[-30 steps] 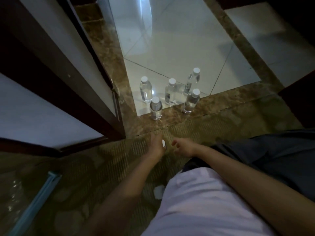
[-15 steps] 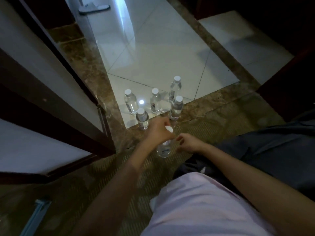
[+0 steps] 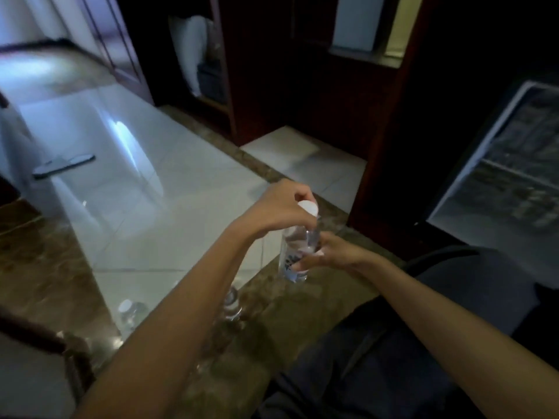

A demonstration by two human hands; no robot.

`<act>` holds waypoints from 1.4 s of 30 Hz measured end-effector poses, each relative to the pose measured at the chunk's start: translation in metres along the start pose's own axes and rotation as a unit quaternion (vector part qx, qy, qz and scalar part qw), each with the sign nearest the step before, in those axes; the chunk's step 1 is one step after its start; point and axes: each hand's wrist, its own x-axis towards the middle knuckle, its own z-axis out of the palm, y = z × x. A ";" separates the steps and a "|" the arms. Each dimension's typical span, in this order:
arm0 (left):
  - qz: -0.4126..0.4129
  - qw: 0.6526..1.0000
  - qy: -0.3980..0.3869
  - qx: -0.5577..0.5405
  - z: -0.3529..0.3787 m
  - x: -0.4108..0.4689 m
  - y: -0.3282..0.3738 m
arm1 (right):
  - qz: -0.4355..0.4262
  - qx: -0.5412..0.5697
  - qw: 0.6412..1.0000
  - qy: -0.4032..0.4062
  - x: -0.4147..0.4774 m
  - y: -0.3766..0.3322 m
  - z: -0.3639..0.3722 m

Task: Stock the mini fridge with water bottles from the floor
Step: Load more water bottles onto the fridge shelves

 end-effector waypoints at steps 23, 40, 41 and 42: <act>0.253 0.943 -0.169 0.134 0.223 0.245 0.257 | 0.098 0.127 0.906 0.390 -0.175 0.129 -0.285; 0.254 0.903 -0.326 0.115 0.388 0.383 0.230 | 0.312 0.073 0.788 0.526 -0.174 0.319 -0.381; 0.250 0.898 -0.339 0.127 0.395 0.390 0.225 | 0.316 0.091 0.775 0.539 -0.176 0.329 -0.385; 0.240 0.895 -0.349 0.142 0.405 0.397 0.219 | 0.326 0.107 0.761 0.550 -0.176 0.342 -0.390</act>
